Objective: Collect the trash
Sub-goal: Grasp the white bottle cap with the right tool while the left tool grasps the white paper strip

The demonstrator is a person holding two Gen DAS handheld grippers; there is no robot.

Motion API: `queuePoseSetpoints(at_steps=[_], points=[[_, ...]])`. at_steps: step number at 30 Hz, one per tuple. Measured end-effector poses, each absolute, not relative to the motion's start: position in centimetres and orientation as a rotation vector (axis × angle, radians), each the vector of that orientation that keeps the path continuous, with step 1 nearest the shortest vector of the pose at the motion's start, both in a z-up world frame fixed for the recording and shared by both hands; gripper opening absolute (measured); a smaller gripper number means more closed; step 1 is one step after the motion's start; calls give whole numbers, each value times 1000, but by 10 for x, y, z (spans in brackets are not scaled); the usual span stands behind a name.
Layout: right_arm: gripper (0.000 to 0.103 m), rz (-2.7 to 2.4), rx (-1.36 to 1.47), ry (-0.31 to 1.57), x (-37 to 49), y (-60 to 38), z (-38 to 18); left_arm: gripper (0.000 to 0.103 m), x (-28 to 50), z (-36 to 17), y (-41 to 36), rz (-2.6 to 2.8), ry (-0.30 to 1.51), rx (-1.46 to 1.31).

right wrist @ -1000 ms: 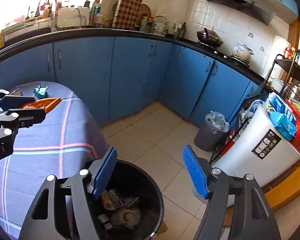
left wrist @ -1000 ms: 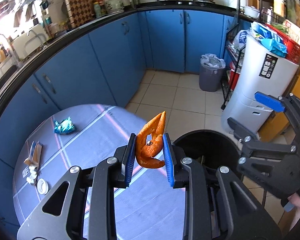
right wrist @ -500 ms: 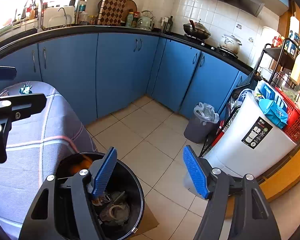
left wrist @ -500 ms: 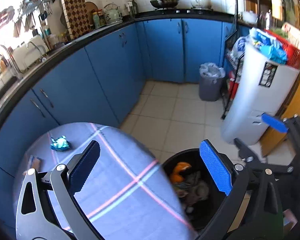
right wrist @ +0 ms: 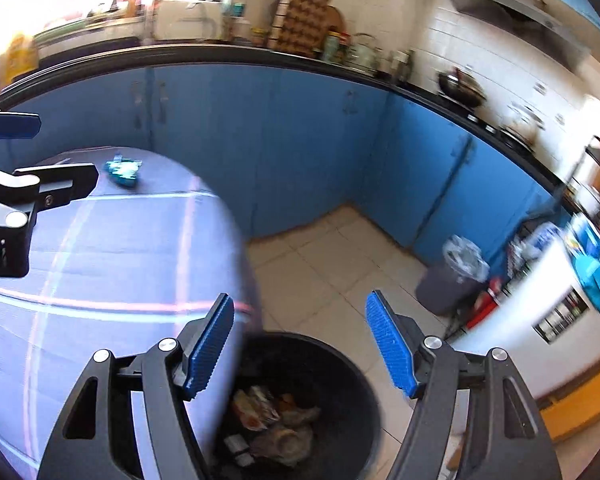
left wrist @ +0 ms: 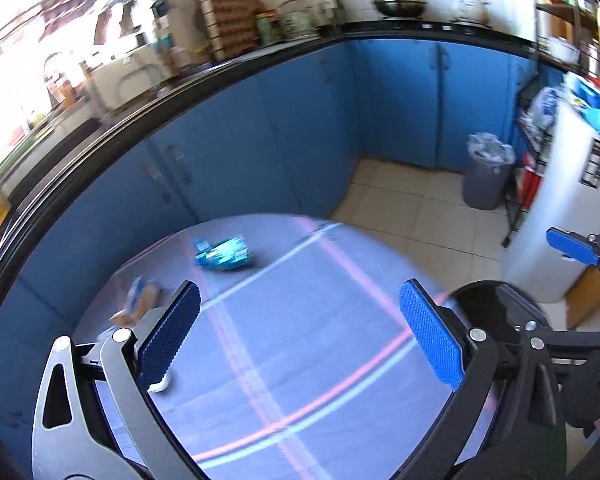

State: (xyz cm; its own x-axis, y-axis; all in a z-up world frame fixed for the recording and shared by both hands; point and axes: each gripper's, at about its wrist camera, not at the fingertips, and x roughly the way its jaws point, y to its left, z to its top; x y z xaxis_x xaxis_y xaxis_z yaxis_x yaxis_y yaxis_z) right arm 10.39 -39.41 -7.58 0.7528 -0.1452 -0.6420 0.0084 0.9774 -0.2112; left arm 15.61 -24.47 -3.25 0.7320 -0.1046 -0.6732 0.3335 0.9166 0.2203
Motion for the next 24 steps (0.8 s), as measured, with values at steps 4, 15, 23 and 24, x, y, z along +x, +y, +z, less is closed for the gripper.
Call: queuePoseSetpoints(at_steps=[4, 15, 23, 24], points=[[67, 36, -222, 717, 121, -345, -76, 98, 166, -41, -186, -160, 736, 318], [67, 390, -256, 765, 168, -187, -95, 97, 175, -63, -13, 75, 791, 222], [67, 519, -271, 841, 193, -105, -122, 96, 180, -84, 38, 123, 832, 189], [67, 519, -270, 855, 197, -100, -126, 96, 182, -86, 41, 123, 836, 182]])
